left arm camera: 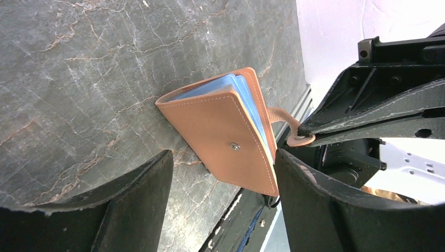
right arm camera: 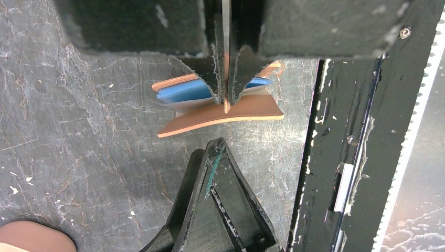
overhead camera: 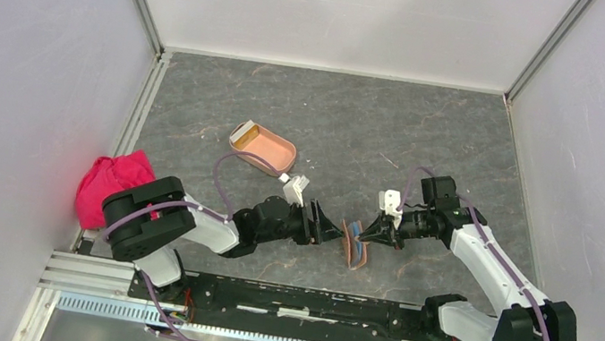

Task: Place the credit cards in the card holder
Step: Open the card holder at the center of the board.

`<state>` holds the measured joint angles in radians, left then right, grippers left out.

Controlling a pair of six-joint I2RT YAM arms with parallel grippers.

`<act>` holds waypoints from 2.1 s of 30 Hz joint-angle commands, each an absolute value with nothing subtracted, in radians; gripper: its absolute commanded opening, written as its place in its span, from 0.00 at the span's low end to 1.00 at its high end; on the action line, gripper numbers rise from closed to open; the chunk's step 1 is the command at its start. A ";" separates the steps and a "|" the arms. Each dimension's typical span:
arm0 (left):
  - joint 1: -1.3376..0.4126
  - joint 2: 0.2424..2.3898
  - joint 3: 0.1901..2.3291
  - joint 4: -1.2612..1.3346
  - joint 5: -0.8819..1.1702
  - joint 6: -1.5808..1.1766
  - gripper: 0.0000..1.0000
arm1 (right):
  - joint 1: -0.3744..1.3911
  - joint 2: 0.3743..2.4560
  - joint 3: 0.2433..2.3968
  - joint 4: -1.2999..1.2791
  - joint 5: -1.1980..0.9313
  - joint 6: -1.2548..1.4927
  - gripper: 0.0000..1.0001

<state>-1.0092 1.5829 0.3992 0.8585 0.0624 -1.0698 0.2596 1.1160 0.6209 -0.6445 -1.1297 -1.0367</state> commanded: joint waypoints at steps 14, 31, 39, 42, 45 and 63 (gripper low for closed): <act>-1.008 1.595 0.408 0.879 0.020 -1.167 0.72 | 0.254 1.112 0.652 -0.657 -1.177 -1.071 0.00; -1.008 1.573 0.420 0.811 0.003 -1.150 0.66 | 0.254 1.120 0.660 -0.677 -1.175 -1.092 0.00; -1.008 1.544 0.411 0.795 0.003 -1.135 0.63 | 0.254 1.121 0.660 -0.676 -1.170 -1.091 0.00; -1.008 1.512 0.400 0.793 0.003 -1.119 0.64 | 0.253 1.121 0.660 -0.676 -1.169 -1.088 0.00; -1.008 1.471 0.394 0.769 -0.029 -1.099 0.64 | 0.255 1.121 0.660 -0.672 -1.167 -1.087 0.00; -1.023 1.542 0.477 0.722 -0.005 -1.106 0.70 | 0.247 1.127 0.655 -0.649 -1.161 -1.055 0.00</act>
<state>-1.0122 1.5230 0.4263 0.7254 0.0013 -1.1320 0.2523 1.1213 0.6209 -0.6598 -1.1439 -1.0515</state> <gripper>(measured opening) 0.697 0.014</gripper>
